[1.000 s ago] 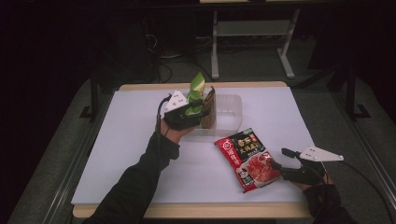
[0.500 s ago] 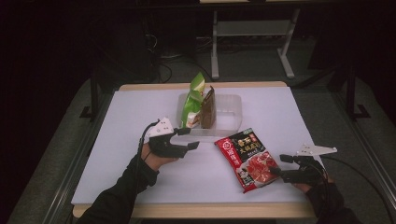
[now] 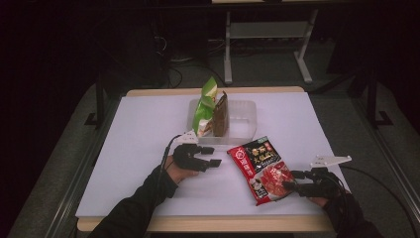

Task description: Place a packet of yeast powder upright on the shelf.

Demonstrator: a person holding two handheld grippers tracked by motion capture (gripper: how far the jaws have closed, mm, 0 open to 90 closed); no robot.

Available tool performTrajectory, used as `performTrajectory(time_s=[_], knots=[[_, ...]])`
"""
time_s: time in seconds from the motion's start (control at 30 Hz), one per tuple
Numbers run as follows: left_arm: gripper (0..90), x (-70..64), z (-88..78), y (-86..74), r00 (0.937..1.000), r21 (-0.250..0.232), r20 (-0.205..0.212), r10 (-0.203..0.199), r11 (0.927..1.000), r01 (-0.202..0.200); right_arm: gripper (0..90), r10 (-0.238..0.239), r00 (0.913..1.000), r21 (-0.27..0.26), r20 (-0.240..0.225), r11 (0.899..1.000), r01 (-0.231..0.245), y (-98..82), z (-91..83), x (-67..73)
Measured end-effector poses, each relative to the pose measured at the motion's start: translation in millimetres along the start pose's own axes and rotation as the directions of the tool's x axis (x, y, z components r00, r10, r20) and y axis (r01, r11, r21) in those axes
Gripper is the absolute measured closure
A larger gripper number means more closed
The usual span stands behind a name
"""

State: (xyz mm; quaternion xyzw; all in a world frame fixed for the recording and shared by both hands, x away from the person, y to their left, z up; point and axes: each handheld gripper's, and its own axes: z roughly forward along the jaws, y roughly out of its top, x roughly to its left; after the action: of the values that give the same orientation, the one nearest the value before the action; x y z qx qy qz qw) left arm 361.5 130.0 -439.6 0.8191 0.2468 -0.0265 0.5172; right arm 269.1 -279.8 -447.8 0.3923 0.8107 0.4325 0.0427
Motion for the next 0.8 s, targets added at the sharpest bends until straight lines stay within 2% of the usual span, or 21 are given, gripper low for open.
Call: performTrajectory(time_s=[0.03, 0.1, 0.17, 0.23, 0.3, 0.4, 0.5, 0.67, 0.7, 0.77, 0.8], knots=[[36.6, -0.4, 3.0, 0.1, 1.0000, 0.004, 0.002, -0.004, 1.0000, 0.004, 46.9, 0.004, 0.9997, 0.005, -0.025, 1.000, -0.003, -0.4, 0.8, 0.4], [35.3, -1.8, 8.6, -0.2, 0.9998, 0.021, 0.018, -0.006, 0.9998, 0.005, 46.9, -0.002, 0.9998, 0.006, -0.019, 1.000, 0.002, 0.0, 1.8, 2.6], [34.2, -3.4, 15.2, -0.6, 0.9998, 0.041, 0.012, -0.013, 0.9991, 0.013, 47.2, -0.005, 0.9999, 0.006, -0.015, 1.000, 0.005, 0.0, 2.5, 3.9], [26.0, -3.2, 20.4, -0.2, 0.9994, 0.046, 0.012, -0.033, 0.9984, 0.033, 47.8, -0.008, 0.9998, 0.008, -0.020, 1.000, 0.008, 0.1, 2.7, 4.3], [27.8, -2.7, 26.0, 0.5, 0.9981, 0.042, 0.032, -0.053, 0.9978, 0.051, 49.3, -0.013, 0.9996, 0.010, -0.026, 1.000, 0.013, 0.2, 3.5, 5.3], [27.0, -3.2, 35.4, 2.0, 0.9975, 0.056, 0.032, -0.063, 0.9965, 0.061, 51.4, -0.023, 0.9990, 0.013, -0.038, 1.000, 0.023, 0.9, 5.6, 8.6], [23.7, -3.1, 38.5, 3.0, 0.9975, 0.048, 0.017, -0.069, 0.9966, 0.068, 53.1, -0.033, 0.9985, 0.017, -0.045, 0.999, 0.034, 1.7, 7.9, 12.4], [26.7, -1.3, 37.0, 2.8, 0.9967, 0.049, -0.020, -0.079, 0.9956, 0.080, 53.9, -0.037, 0.9979, 0.013, -0.054, 0.999, 0.037, 1.2, 10.2, 17.4], [26.8, -1.3, 36.4, 3.0, 0.9967, 0.056, -0.041, -0.070, 0.9958, 0.073, 54.0, -0.040, 0.9977, 0.013, -0.054, 0.999, 0.041, 1.5, 11.0, 19.2], [23.2, 1.1, 33.9, 2.5, 0.9946, 0.050, -0.057, -0.087, 0.9947, 0.090, 54.3, -0.049, 0.9967, 0.014, -0.065, 0.999, 0.050, 2.0, 12.8, 22.2], [19.6, 2.5, 32.8, 2.3, 0.9922, 0.059, -0.090, -0.086, 0.9941, 0.091, 54.4, -0.053, 0.9963, 0.013, -0.067, 0.998, 0.054, 2.1, 13.7, 23.6]])
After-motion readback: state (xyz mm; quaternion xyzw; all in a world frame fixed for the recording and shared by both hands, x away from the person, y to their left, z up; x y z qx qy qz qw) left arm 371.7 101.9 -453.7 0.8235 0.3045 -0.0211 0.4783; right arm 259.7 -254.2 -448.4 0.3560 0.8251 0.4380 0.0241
